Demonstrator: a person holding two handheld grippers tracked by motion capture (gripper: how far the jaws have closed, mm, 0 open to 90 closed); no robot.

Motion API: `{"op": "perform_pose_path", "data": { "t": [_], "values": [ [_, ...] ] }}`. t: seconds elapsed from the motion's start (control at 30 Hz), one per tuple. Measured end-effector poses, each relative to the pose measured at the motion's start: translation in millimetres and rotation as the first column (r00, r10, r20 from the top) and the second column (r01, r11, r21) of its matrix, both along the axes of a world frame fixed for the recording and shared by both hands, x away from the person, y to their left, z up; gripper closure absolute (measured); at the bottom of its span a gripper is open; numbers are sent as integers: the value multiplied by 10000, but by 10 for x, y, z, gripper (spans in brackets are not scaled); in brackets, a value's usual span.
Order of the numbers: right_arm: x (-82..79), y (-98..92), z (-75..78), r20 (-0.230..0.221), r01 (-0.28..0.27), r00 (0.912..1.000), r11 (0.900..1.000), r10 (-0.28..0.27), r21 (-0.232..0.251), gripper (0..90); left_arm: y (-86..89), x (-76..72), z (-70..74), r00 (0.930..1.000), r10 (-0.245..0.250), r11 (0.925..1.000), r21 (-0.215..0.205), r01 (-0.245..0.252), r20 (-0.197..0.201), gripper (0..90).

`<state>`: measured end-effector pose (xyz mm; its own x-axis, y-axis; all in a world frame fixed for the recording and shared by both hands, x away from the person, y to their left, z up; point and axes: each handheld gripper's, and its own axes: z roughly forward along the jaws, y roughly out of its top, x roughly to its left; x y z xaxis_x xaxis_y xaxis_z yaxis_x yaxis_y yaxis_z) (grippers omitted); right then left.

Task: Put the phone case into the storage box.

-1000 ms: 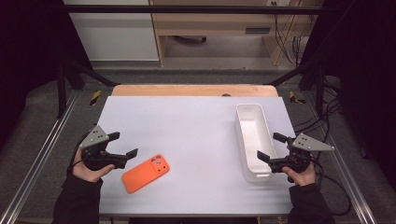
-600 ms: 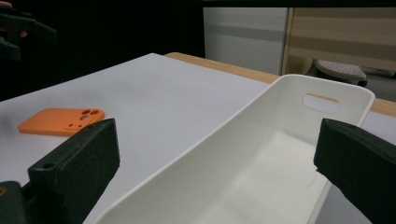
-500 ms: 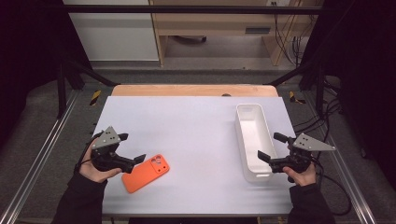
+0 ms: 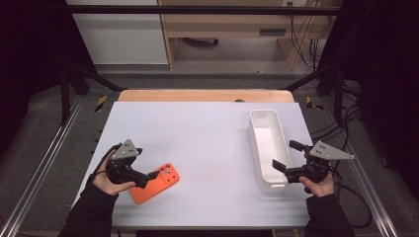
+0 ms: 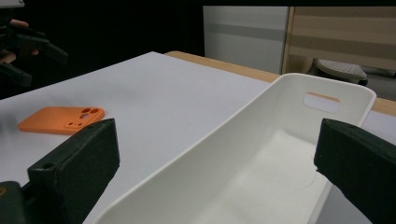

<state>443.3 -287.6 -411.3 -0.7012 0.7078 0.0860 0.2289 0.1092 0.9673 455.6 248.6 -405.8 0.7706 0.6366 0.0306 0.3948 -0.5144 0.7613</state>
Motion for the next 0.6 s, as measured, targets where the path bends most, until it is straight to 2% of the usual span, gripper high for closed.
{"op": "perform_pose_path", "data": {
  "t": [0.6],
  "values": [
    [2,4,-3,19,-19,10000,10000,19,-52,6,-53,14,-260,9963,26,9976,687,33,-855,0]
  ]
}}
